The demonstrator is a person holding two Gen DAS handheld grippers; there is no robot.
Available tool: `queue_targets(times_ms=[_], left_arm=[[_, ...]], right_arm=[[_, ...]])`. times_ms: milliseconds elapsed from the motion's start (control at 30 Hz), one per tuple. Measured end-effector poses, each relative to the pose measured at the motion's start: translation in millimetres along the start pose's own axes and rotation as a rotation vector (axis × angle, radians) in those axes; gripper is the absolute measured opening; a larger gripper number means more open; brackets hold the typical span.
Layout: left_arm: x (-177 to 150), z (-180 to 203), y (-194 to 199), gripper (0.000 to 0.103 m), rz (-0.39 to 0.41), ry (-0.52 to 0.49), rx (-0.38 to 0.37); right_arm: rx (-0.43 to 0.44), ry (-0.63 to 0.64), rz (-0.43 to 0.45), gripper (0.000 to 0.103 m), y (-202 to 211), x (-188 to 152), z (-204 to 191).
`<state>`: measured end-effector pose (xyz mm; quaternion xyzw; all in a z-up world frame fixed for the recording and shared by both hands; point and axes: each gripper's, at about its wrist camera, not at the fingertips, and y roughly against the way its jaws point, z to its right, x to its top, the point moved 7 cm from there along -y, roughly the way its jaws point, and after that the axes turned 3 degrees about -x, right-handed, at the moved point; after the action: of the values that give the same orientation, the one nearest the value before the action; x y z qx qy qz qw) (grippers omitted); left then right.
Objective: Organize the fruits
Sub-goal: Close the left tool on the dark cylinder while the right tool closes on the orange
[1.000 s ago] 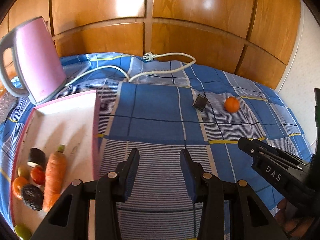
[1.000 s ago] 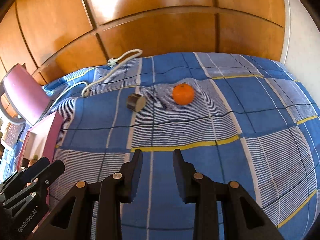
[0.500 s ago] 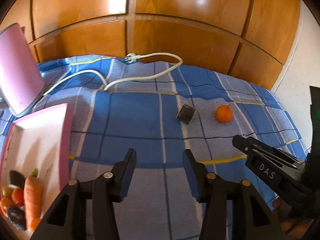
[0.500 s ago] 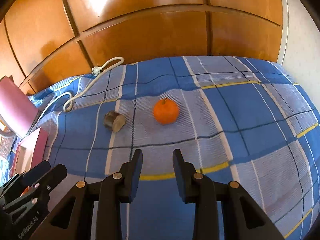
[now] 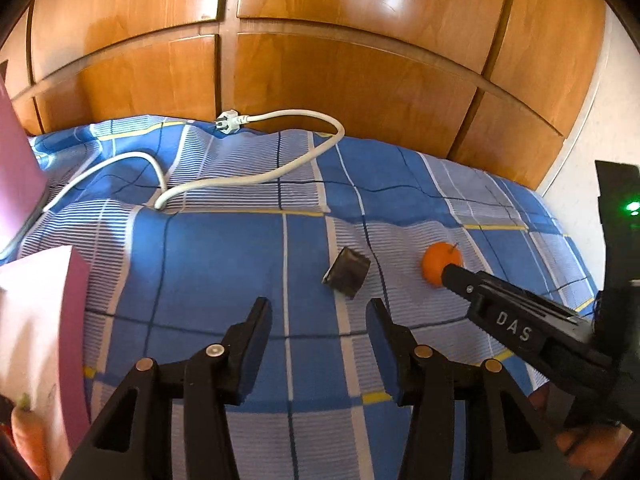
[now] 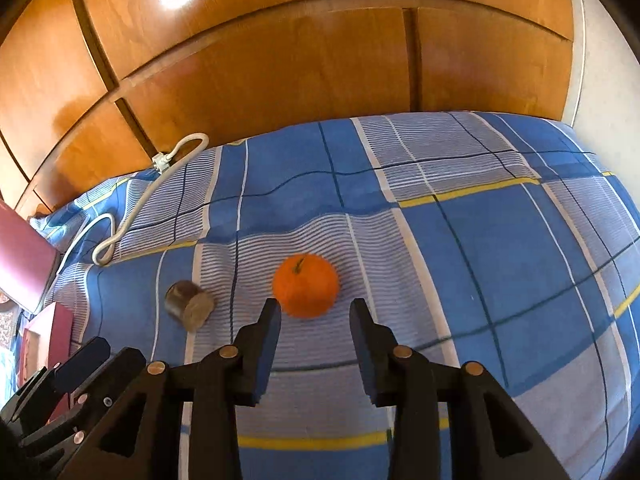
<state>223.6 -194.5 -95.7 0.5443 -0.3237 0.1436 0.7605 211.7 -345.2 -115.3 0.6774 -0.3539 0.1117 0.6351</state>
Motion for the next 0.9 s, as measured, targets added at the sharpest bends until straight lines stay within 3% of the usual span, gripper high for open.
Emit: queue_targets(times_ms=[600,900], left_arm=[[12.6,8.0,-27.8,0.049,0.000,-0.012,-0.044],[21.8,10.9,-44.6,0.049,0.002,-0.046,-0.019]], right_arm=[[0.016,0.048,0.020,0.039,-15.0,6.3,-6.9],[0.020,0.043,0.023,0.039,-13.3,5.5,-0.5]])
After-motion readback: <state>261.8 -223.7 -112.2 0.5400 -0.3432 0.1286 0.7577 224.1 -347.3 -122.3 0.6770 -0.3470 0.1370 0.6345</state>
